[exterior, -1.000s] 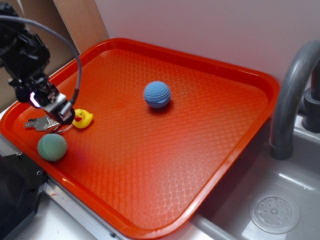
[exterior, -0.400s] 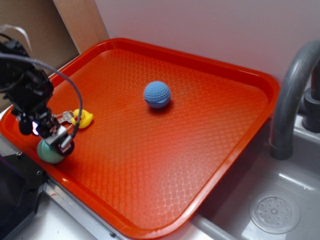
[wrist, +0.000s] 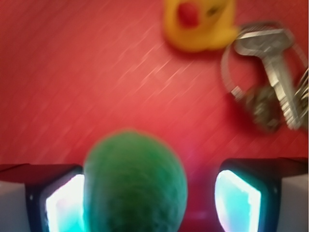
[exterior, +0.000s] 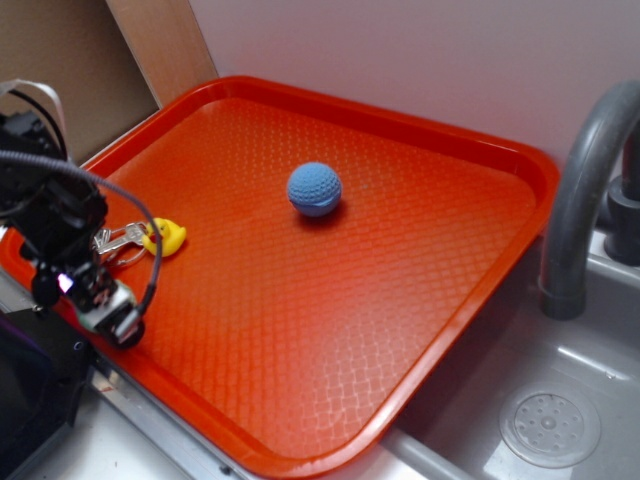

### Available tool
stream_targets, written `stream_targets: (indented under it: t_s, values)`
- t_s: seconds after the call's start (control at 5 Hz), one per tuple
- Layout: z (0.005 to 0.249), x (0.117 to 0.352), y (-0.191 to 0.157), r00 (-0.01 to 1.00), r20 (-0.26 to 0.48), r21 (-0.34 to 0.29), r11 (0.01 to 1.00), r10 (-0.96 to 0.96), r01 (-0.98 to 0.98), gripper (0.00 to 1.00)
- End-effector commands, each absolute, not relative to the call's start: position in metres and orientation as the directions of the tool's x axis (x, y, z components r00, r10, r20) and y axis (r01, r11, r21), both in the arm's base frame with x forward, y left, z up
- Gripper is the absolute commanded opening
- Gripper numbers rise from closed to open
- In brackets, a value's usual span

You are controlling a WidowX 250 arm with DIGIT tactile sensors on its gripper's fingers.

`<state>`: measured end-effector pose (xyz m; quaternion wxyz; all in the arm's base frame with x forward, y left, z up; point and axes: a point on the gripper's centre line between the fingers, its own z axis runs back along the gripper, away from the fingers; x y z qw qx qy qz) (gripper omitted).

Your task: Grab the green ball.

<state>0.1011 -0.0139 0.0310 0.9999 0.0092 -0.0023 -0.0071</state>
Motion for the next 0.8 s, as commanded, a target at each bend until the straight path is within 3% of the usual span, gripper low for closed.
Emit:
stream_targets:
  t_s: [0.0,0.6]
  values:
    - [0.0270,0.0923,-0.0203,1.000,-0.020,0.047,0.999,-0.022,0.023,0.00]
    - [0.0295,0.0994,-0.0197,1.000,-0.012,0.047,0.999,-0.011,0.011,0.00]
